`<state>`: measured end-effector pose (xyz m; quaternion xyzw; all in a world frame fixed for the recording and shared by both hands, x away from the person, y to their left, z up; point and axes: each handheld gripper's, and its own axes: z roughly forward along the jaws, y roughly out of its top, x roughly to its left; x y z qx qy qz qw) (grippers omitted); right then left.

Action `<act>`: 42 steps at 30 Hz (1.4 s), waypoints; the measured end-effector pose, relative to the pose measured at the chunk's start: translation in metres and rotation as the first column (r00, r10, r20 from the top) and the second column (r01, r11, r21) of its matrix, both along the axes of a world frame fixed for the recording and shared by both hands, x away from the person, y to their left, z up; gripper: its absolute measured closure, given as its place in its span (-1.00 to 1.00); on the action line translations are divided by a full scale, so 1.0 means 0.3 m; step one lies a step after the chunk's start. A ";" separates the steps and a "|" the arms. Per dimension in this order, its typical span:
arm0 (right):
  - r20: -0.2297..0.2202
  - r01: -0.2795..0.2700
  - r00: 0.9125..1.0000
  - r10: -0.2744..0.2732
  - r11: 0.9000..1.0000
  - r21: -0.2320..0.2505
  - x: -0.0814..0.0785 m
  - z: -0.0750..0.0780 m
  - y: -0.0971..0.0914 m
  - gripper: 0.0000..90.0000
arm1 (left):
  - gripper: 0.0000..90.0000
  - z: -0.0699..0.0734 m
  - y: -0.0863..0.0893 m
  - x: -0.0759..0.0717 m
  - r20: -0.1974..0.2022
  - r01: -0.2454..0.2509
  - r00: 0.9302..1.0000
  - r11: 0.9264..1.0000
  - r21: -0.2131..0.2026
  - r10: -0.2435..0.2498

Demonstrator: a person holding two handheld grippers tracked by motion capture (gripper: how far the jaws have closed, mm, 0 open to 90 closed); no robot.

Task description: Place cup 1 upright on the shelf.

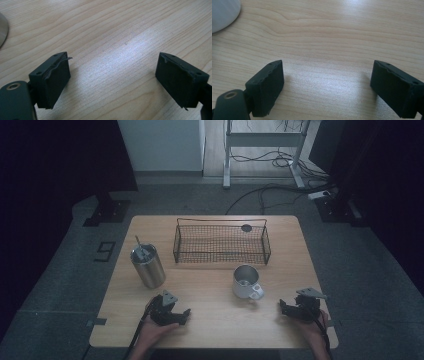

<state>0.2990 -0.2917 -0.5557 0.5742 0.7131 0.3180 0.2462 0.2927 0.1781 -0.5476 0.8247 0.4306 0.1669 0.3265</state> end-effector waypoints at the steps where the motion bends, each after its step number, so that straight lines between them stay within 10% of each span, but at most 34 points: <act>1: 0.000 0.000 1.000 0.000 1.000 0.000 0.001 0.000 0.000 -0.75 | -0.72 0.000 0.000 0.000 -0.001 0.000 1.000 1.000 -0.001 0.000; 25: 0.001 -0.008 1.000 0.008 1.000 0.003 0.009 0.000 -0.004 -0.74 | -0.65 0.002 0.001 -0.001 0.004 -0.023 1.000 1.000 -0.006 0.023; 42: 0.002 -0.002 1.000 0.002 1.000 0.004 0.010 0.000 -0.007 -0.72 | -0.63 0.123 0.077 -0.019 0.070 -0.024 0.997 0.991 -0.134 0.034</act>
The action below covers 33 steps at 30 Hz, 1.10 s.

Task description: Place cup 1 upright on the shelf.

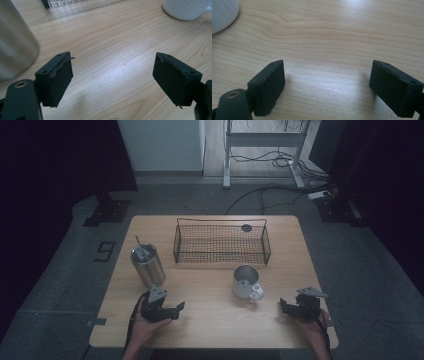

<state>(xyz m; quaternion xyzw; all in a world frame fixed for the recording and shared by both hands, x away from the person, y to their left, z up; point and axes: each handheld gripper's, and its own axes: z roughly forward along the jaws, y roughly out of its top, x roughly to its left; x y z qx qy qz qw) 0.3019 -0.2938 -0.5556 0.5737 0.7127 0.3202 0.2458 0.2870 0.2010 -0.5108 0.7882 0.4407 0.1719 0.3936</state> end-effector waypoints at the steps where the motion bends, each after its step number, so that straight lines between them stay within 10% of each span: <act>1: 0.000 0.000 1.000 0.000 1.000 -0.001 0.000 0.000 0.000 -0.72 | -0.63 0.007 0.005 -0.001 0.003 -0.001 1.000 1.000 -0.005 0.001; 33: -0.001 0.005 1.000 -0.005 1.000 -0.002 -0.002 0.000 -0.001 -0.72 | -0.67 0.065 0.182 0.006 0.050 -0.109 0.992 0.990 -0.086 0.114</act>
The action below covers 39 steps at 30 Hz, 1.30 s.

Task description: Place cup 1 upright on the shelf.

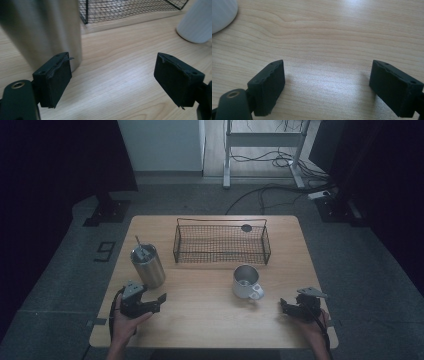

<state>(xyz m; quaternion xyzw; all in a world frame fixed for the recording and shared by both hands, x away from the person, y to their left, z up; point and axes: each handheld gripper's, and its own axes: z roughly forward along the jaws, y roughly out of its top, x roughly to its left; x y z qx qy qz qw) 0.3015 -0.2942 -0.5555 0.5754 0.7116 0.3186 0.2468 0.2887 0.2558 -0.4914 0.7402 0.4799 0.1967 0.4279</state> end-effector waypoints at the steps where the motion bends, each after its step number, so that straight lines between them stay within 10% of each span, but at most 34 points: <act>1: 0.000 0.000 1.000 0.000 1.000 0.000 0.000 0.000 0.000 -0.72 | -0.67 0.006 0.015 0.001 -0.001 -0.007 1.000 1.000 -0.018 0.007; 39: 0.000 0.004 1.000 -0.004 1.000 0.000 0.000 0.000 0.000 -0.71 | -0.77 0.013 0.111 0.118 -0.034 -0.121 0.992 0.993 -0.014 0.121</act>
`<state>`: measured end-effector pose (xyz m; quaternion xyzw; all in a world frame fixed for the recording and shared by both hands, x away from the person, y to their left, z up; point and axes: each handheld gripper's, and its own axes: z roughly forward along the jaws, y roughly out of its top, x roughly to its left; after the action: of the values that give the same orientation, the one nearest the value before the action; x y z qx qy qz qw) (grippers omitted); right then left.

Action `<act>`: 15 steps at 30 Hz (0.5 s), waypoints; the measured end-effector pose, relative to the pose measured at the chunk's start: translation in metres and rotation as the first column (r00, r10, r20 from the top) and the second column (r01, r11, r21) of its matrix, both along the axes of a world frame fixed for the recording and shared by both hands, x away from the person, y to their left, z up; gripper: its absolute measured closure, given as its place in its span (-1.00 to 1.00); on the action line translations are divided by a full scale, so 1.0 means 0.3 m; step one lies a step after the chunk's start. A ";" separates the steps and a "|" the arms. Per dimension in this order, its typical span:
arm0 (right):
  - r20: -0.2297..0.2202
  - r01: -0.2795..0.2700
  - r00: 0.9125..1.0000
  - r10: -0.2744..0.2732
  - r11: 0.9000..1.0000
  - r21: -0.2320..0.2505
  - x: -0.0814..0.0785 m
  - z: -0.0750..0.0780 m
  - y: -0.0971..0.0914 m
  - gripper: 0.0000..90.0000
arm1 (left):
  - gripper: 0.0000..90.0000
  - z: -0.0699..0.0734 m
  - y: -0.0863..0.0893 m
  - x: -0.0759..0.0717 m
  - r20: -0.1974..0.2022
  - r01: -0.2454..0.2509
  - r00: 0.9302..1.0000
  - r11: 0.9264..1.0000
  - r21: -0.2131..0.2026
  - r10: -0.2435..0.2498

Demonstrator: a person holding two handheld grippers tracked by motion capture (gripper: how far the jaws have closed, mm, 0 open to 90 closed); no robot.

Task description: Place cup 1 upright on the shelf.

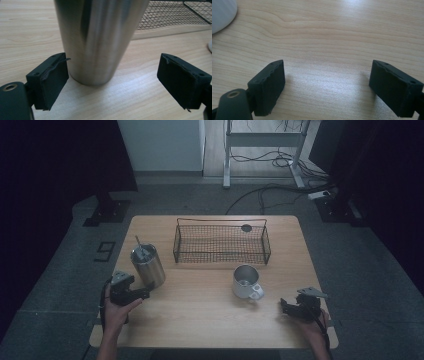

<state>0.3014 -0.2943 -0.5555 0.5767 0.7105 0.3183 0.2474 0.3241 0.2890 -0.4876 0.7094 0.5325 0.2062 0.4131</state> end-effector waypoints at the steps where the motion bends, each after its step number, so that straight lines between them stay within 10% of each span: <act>1: 0.000 0.000 1.000 0.000 1.000 0.000 0.000 0.000 0.000 -0.71 | -0.77 0.000 0.000 0.000 0.000 0.000 1.000 1.000 0.000 0.000; 15: 0.000 0.001 1.000 -0.001 1.000 0.001 0.000 0.000 0.000 -0.71 | -0.75 0.014 0.001 0.054 0.048 -0.008 0.999 1.000 0.030 0.007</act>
<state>0.3014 -0.2944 -0.5555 0.5773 0.7101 0.3183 0.2473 0.3403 0.2894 -0.4834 0.7083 0.5220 0.2328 0.4143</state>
